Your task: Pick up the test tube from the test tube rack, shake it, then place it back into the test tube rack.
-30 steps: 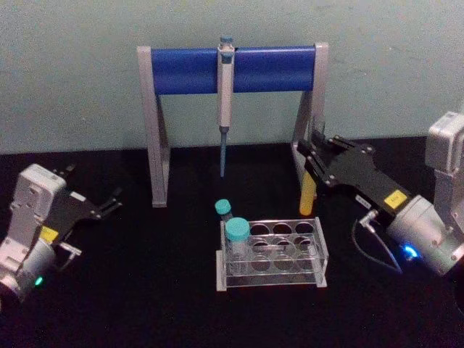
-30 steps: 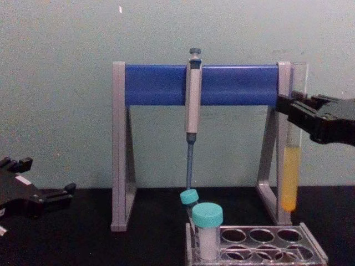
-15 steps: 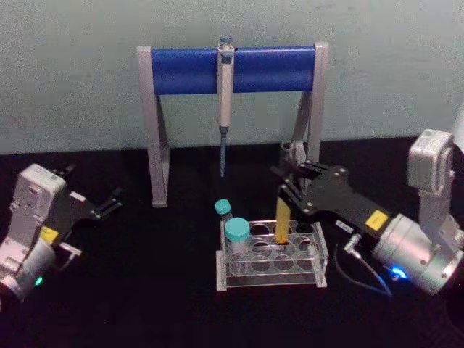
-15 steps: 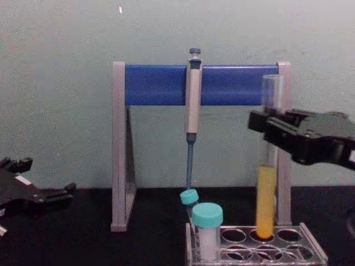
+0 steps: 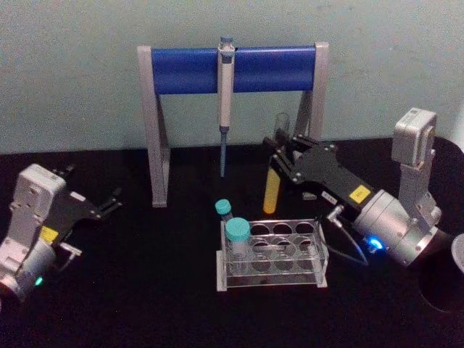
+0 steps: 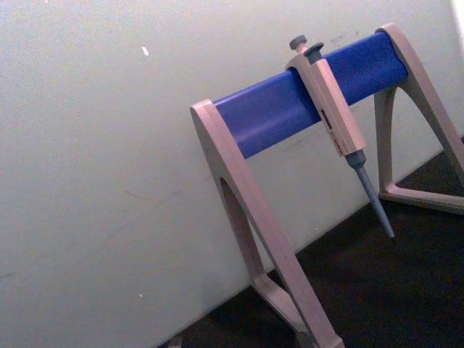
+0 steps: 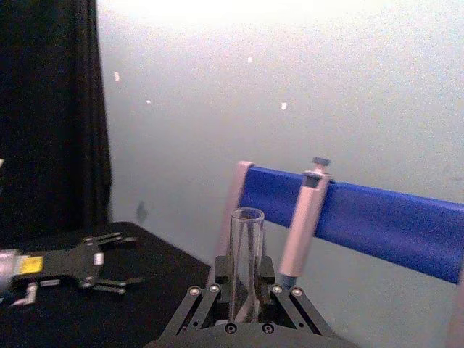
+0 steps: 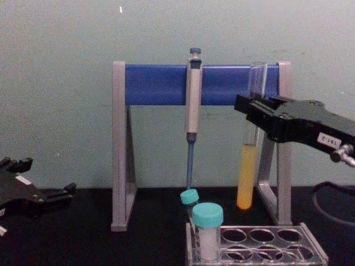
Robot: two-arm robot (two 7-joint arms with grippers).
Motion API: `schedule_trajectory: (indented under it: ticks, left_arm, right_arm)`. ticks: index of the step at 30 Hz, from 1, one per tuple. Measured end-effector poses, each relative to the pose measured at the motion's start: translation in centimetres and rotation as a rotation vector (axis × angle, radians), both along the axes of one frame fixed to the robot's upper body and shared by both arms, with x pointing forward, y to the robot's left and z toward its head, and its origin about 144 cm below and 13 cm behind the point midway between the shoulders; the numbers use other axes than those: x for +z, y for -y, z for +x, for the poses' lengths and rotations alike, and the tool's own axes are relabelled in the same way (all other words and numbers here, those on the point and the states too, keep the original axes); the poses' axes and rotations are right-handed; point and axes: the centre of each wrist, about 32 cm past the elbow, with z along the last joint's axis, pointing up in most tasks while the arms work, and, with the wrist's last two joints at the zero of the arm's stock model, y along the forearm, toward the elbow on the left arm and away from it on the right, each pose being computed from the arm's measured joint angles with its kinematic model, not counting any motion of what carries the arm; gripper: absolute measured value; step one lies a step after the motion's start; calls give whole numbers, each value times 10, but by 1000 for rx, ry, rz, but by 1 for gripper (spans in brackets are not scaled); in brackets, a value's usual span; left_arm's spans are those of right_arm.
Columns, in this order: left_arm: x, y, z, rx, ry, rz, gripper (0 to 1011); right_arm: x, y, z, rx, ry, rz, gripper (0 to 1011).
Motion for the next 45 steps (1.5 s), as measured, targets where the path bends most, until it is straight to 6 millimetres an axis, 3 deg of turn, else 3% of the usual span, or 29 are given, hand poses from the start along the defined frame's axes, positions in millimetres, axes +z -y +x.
schedule_trajectory:
  ticks: [45]
  left_arm:
    - [0, 0, 0, 0, 0, 0, 1001]
  right_arm:
    - [1, 9, -1, -40, 2, 3, 230]
